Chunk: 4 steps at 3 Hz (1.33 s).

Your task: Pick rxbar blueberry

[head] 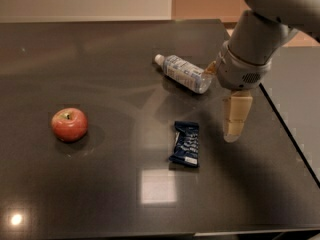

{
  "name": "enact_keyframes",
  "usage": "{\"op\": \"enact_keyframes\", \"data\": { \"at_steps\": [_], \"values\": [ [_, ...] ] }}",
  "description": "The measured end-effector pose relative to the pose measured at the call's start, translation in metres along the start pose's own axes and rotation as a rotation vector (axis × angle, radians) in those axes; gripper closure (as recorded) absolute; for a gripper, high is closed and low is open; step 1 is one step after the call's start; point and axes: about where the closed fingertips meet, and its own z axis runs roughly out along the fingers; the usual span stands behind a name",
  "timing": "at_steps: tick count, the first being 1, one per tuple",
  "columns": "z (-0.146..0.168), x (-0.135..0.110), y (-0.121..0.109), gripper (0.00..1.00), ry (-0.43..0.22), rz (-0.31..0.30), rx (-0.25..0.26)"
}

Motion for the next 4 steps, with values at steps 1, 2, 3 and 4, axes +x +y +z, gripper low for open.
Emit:
{"op": "enact_keyframes", "data": {
  "at_steps": [1,2,3,4],
  "values": [
    [0.020,-0.018,0.002,0.00,-0.080,-0.021,-0.016],
    [0.033,-0.036,0.010,0.00,-0.139,-0.040,-0.034],
    [0.041,-0.048,0.015,0.00,-0.174,-0.053,-0.047],
    [0.047,-0.055,0.023,0.00,-0.194,-0.066,-0.068]
  ]
}}
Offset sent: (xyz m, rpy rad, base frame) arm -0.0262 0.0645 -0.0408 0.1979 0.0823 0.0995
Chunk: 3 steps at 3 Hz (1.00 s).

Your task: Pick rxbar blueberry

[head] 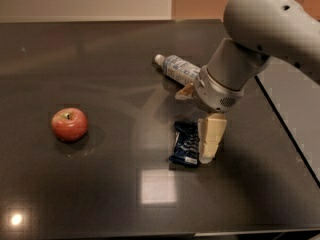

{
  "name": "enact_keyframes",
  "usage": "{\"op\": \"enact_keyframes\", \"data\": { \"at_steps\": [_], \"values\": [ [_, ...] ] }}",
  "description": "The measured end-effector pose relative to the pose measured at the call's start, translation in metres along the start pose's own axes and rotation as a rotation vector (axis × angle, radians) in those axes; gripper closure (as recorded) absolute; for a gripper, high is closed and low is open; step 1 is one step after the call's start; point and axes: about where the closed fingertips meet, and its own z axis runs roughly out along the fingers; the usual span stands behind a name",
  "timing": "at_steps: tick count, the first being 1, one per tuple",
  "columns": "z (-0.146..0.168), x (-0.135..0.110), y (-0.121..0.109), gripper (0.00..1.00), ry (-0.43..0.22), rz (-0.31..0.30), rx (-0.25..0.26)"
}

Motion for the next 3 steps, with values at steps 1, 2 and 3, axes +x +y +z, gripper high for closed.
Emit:
{"op": "enact_keyframes", "data": {
  "at_steps": [1,2,3],
  "values": [
    [0.007,-0.001,0.010,0.00,-0.001,-0.009,-0.033],
    [0.012,0.000,0.015,0.00,0.001,-0.011,-0.050],
    [0.023,0.009,0.020,0.00,0.013,-0.007,-0.073]
  ]
}}
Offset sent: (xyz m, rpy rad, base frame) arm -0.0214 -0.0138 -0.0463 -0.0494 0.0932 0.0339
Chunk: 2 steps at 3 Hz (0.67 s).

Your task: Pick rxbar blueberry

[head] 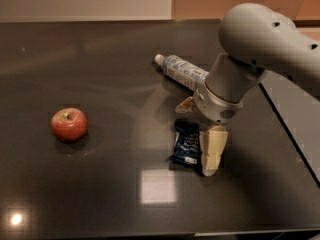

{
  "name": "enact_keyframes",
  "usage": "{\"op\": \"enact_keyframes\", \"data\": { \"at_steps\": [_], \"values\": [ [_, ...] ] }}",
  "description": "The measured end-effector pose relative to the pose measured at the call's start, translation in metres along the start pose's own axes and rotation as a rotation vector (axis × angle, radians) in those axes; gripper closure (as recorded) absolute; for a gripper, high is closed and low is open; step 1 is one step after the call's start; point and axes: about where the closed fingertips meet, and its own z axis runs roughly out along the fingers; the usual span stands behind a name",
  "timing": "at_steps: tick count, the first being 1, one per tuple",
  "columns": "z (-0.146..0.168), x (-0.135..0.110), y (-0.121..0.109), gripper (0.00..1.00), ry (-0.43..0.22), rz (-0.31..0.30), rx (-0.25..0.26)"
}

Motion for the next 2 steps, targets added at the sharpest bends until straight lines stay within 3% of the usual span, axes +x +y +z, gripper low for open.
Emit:
{"op": "enact_keyframes", "data": {
  "at_steps": [2],
  "values": [
    [0.0066,0.0061,0.0001,0.41,0.011,0.009,-0.018]
  ]
}}
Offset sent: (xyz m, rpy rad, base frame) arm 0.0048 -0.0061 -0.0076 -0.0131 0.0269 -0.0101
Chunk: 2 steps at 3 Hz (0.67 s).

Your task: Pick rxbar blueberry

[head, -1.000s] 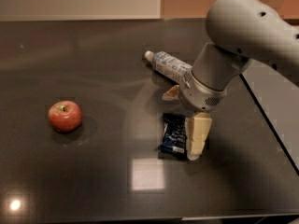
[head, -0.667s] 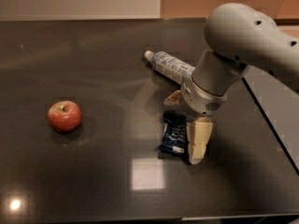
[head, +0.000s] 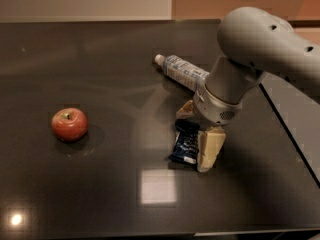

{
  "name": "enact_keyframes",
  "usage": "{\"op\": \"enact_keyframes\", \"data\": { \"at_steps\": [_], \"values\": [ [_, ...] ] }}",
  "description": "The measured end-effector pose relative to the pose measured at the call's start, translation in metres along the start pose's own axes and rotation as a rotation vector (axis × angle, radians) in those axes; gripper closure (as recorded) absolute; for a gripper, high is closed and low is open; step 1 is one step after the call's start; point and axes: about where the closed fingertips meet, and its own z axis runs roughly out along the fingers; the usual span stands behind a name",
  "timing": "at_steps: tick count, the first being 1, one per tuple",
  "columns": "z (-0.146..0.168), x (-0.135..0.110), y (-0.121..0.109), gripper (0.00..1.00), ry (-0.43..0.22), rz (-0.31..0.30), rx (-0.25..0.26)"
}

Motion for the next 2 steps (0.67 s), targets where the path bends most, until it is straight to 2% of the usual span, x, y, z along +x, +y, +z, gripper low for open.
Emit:
{"op": "enact_keyframes", "data": {
  "at_steps": [2],
  "values": [
    [-0.0145,-0.0051,0.0002,0.87,0.000,0.000,0.000]
  ]
}}
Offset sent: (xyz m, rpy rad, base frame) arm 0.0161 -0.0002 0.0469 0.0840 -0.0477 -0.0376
